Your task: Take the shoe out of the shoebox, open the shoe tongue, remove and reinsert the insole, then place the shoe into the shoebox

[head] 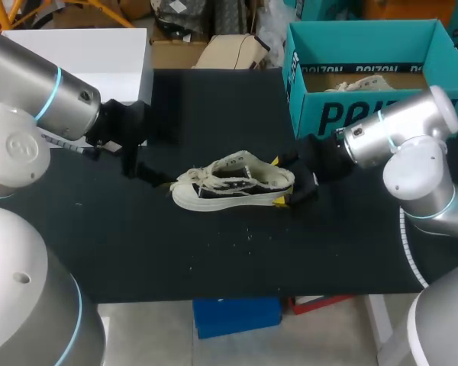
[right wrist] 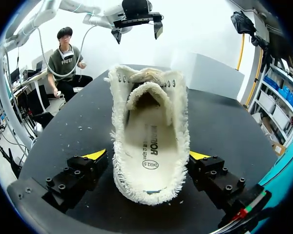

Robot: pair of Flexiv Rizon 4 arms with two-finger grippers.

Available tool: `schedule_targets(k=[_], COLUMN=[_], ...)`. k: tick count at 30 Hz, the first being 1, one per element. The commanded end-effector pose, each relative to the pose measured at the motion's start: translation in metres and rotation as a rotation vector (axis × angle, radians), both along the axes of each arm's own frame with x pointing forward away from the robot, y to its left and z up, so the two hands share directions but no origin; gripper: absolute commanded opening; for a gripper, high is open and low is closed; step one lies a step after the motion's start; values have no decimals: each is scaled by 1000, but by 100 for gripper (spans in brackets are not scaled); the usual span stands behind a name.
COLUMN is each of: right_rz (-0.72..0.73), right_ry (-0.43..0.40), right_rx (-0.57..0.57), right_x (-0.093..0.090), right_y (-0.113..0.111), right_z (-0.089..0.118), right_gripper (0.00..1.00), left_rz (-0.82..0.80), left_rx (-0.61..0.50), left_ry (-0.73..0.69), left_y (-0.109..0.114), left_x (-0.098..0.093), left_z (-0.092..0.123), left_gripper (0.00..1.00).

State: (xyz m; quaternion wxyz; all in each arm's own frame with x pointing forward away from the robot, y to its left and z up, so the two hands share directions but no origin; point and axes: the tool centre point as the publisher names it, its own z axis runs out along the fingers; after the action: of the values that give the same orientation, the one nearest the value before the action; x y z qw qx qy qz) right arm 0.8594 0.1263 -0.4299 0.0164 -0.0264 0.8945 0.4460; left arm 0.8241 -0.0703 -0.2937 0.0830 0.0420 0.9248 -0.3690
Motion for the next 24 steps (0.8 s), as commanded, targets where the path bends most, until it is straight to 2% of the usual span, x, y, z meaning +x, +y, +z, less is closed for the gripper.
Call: schedule_targets(k=[1, 10, 24], right_rz=[2, 8, 13], right_ry=[4, 11, 46], right_rx=[3, 8, 59], right_x=[4, 8, 9], right_y=[3, 5, 4], right_z=[-3, -3, -14], right_gripper=[100, 100, 100], left_rz=[2, 2, 2], left_rx=[-1, -1, -1], left_ry=[-4, -4, -4], left_y=[-1, -1, -1], left_x=[-1, -1, -1], left_z=[-2, -2, -2], left_gripper=[100, 100, 100])
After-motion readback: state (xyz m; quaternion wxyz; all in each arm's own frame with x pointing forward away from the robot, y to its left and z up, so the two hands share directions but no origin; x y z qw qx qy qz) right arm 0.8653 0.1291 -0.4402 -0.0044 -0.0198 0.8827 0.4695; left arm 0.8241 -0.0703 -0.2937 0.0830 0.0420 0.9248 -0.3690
